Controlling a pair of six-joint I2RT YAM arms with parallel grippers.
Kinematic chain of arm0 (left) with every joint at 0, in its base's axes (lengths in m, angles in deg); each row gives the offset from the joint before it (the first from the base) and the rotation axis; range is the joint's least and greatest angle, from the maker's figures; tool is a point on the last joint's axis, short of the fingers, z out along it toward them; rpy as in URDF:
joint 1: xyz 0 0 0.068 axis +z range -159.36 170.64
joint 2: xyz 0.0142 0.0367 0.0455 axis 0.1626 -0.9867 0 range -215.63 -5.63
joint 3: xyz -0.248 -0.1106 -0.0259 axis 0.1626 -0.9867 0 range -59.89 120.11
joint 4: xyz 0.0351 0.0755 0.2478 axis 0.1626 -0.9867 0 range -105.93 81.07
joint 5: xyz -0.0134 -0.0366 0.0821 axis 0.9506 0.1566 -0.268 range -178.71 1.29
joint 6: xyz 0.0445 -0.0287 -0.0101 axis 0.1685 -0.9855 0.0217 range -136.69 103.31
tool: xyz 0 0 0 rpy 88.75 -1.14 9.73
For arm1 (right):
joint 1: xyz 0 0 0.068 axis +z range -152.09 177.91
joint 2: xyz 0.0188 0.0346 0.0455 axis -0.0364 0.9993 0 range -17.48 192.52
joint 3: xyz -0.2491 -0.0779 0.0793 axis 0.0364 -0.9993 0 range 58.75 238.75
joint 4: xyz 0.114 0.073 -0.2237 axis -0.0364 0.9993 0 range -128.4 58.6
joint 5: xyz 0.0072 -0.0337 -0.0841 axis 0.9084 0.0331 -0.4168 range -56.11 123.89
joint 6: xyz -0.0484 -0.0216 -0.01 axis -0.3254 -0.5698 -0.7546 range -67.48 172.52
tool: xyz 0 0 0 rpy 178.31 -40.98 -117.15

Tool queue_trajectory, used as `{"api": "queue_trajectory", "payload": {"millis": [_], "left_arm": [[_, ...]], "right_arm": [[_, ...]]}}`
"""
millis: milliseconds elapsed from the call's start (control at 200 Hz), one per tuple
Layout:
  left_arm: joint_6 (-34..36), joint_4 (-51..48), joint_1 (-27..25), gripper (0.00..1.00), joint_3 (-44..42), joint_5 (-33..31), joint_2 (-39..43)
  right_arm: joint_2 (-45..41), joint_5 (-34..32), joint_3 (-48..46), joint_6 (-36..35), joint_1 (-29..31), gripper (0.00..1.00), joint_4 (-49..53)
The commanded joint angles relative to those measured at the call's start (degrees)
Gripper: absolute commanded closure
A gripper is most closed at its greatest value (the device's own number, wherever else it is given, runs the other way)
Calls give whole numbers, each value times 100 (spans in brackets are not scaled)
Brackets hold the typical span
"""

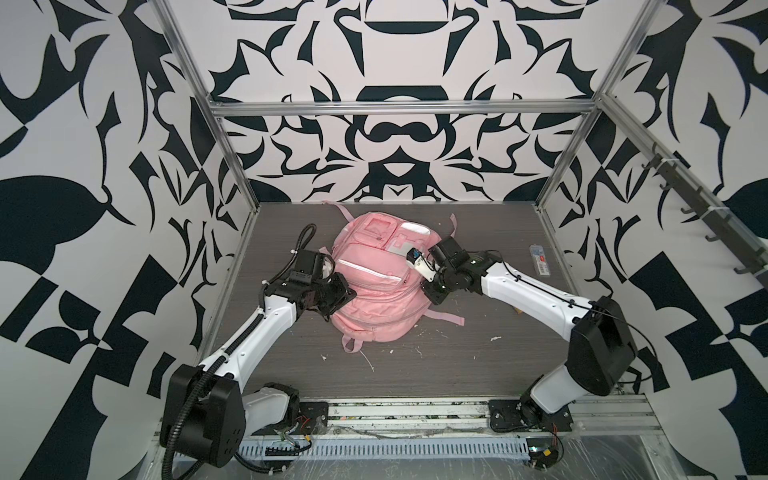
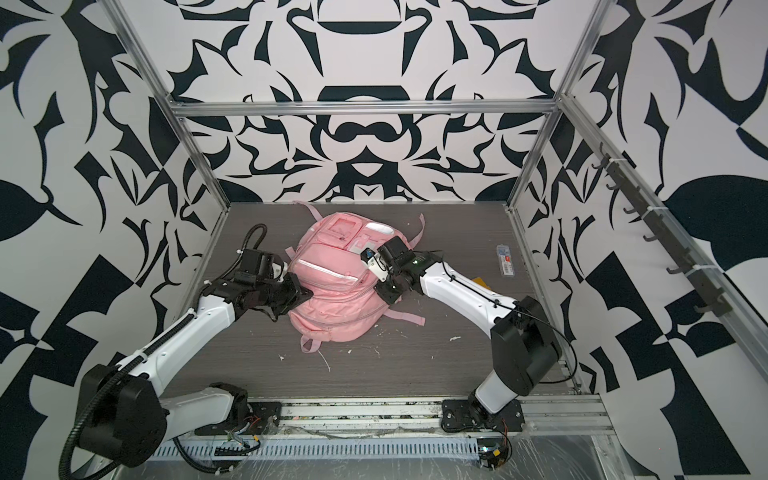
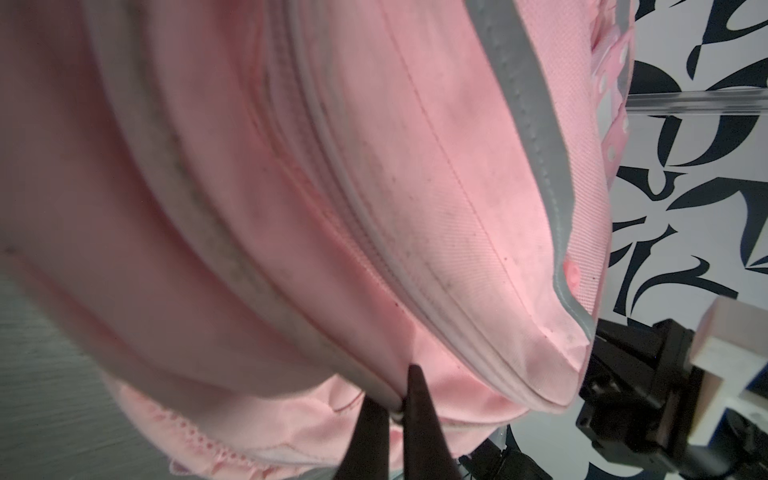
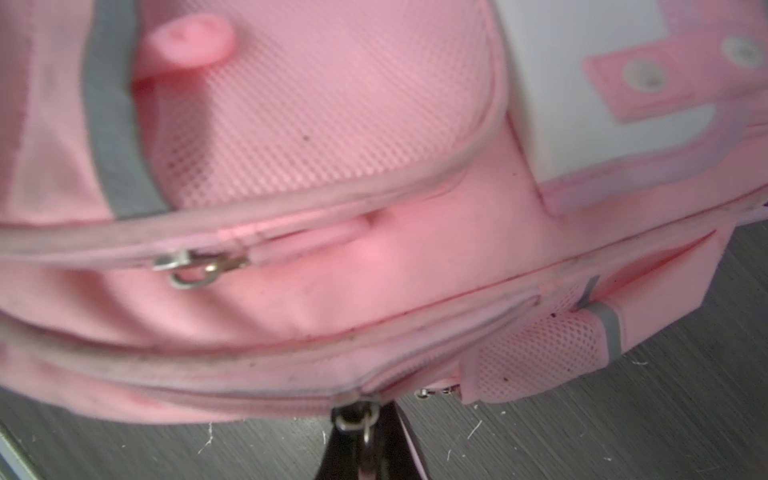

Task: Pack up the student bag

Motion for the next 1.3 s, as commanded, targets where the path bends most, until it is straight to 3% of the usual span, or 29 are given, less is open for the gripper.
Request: {"api": "queue_trajectory", "payload": {"millis": [0, 165, 250, 415, 475, 570, 680, 900, 1065, 1295], "left_arm": [[330, -869, 329, 100, 24, -1282, 158], [397, -850, 328, 100, 19, -1250, 252], [485, -862, 324, 100, 64, -1092, 250], [467, -716, 313, 100, -8, -419, 385], [460, -740, 301, 83, -33, -171, 467], [588, -1095, 293, 56, 57, 21, 670], [1024, -1747, 293, 38, 428, 12, 863], [2180, -2779, 315, 29, 1728, -112, 335], [2428, -2582, 460, 22, 2302, 617, -680], [2646, -2638, 484, 19, 2551, 322, -1216]], "right_arm": [[-58, -1384, 320, -124, -606, 100, 585], [28, -1079, 423, -149, -629, 100, 652], [-169, -553, 251, -213, -626, 100, 615], [-826, 105, -176, -493, -525, 74, 571], [-1065, 169, -251, -565, -521, 67, 637], [-1387, 285, -265, -609, -515, 65, 770], [-1684, 919, -323, -478, -518, 65, 605], [-1344, 1885, -378, -18, -433, 65, -323], [-800, 2390, -190, -164, -276, 65, -539], [-463, 2196, -43, -342, 144, 61, -573]]}}
